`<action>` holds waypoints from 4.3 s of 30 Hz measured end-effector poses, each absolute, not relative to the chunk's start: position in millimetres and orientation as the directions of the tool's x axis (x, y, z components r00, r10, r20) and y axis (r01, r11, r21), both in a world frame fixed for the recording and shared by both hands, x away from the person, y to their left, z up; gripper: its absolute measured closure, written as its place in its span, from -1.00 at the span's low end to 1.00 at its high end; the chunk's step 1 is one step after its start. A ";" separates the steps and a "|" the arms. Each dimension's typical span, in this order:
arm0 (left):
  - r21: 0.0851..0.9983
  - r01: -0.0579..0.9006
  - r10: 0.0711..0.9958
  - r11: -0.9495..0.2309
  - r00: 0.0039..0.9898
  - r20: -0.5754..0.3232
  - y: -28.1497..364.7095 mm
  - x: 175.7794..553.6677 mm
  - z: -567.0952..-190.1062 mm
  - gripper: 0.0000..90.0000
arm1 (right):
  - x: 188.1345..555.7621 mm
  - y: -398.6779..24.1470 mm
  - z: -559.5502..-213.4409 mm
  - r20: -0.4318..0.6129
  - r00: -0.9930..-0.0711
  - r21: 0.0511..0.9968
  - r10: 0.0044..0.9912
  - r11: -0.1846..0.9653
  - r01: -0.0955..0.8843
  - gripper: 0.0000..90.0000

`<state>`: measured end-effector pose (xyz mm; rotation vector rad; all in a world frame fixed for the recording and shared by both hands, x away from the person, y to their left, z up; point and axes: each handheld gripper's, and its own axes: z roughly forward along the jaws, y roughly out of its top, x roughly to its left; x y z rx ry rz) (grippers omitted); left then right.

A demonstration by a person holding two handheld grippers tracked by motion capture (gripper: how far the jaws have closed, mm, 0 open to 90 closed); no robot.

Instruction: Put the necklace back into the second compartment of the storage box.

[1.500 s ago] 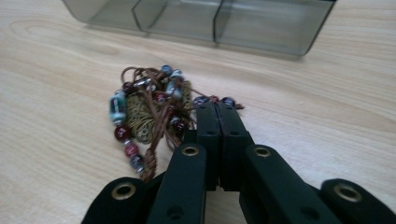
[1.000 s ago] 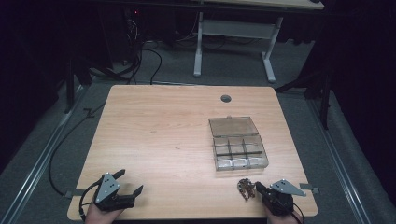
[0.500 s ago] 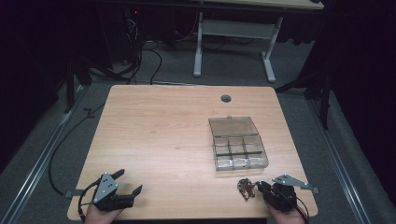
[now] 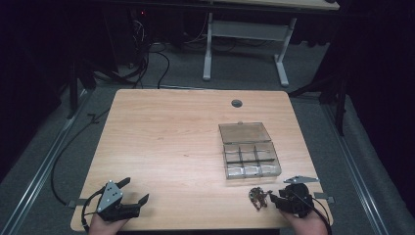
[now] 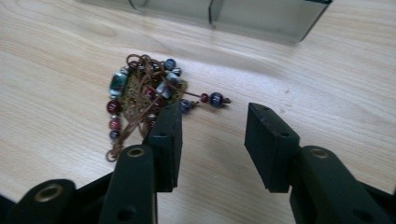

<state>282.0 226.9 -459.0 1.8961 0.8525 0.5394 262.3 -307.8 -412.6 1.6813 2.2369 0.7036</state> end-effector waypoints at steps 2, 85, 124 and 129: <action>0.893 0.330 0.751 -0.305 0.660 0.012 226.6 282.0 -459.0 -0.73 | 264.1 -306.5 -410.6 0.099 -0.294 0.500 0.950 0.208 0.841 0.24; 0.890 0.328 0.737 -0.318 0.676 0.014 226.1 282.5 -458.7 -0.73 | 298.8 -253.0 -411.7 -0.014 -0.449 0.279 0.894 0.434 0.856 0.80; 0.892 0.326 0.731 -0.313 0.683 0.007 226.7 282.6 -458.4 -0.73 | 332.5 -249.5 -349.1 0.052 -0.482 0.327 0.875 0.441 0.836 0.80; 0.893 0.325 0.730 -0.312 0.684 0.006 227.0 282.4 -458.4 -0.73 | 342.6 -244.5 -347.8 0.046 -0.489 0.323 0.871 0.450 0.833 0.80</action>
